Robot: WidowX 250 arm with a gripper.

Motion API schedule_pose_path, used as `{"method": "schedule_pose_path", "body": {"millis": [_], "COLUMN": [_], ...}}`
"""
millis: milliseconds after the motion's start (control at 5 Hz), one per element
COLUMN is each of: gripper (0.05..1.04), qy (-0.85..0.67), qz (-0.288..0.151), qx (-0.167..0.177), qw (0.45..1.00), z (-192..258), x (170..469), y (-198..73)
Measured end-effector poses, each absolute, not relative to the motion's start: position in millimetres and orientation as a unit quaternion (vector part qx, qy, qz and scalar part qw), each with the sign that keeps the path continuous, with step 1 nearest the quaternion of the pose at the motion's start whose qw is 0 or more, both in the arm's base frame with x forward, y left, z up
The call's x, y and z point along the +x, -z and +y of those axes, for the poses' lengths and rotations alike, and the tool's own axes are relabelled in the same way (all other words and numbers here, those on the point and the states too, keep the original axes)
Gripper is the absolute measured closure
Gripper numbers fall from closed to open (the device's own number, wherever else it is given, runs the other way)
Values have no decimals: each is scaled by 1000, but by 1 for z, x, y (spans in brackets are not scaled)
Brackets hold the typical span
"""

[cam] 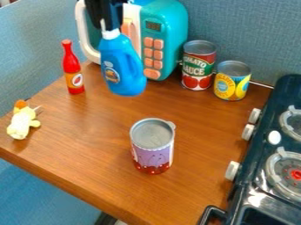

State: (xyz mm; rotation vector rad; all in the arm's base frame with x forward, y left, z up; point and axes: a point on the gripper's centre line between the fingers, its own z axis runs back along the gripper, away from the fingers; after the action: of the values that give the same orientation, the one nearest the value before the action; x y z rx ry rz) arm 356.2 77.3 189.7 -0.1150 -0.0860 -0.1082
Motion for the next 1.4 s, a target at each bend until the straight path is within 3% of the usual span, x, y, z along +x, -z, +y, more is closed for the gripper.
{"method": "schedule_pose_path", "body": {"millis": [600, 1000, 1200, 1400], "gripper": [684, 684, 613, 300], "qy": [42, 38, 32, 35], "qz": [-6, 12, 18, 16], "qx": [-13, -23, -28, -43], "qw": [999, 999, 999, 998], "z": [95, 95, 94, 90], "x": [387, 392, 390, 390], "y": [-147, -137, -137, -137]}}
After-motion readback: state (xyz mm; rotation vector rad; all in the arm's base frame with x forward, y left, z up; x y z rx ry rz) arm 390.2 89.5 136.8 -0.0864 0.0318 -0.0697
